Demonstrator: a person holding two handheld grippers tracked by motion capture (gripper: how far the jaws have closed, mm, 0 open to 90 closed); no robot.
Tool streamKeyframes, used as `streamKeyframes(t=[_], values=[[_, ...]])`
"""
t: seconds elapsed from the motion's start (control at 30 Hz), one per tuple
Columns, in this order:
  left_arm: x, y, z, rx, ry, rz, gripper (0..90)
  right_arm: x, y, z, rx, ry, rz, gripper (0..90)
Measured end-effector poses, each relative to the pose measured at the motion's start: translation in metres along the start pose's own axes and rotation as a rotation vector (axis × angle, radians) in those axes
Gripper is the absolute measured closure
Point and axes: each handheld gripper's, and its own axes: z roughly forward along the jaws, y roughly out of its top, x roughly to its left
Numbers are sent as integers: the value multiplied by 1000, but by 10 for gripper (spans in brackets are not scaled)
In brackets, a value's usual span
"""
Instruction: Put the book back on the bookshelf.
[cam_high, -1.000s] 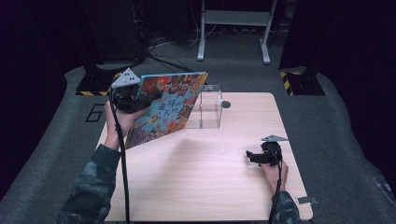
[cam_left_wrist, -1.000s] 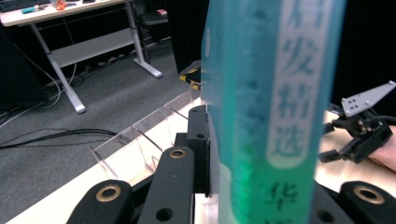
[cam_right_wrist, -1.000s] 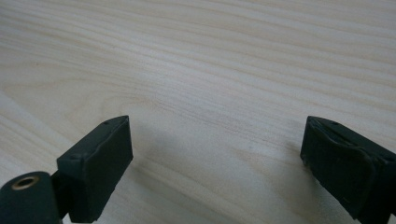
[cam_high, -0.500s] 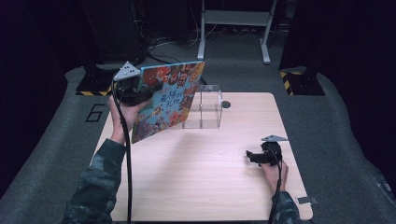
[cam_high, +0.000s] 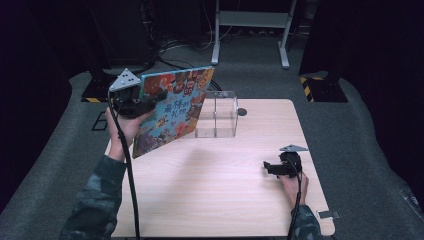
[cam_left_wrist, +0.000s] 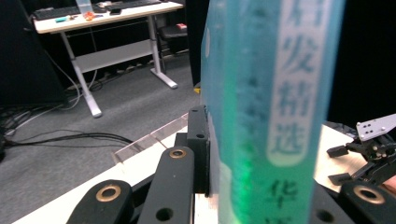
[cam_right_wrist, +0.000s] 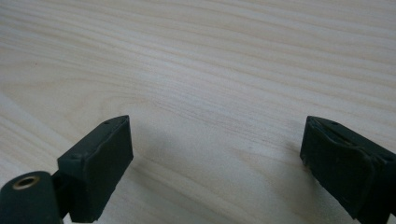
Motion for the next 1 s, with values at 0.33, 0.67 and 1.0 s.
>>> streamKeyframes(t=[0.33,0.67,1.0], values=[[7,-5,-11,-29,48,-17,813,1,0,1,4,-8,-13,84],[9,-10,8,-34,118,-4,812,1,0,0,5,-6,-2,86],[19,-24,26,-70,157,-51,812,0,0,0,1,-4,-1,92]])
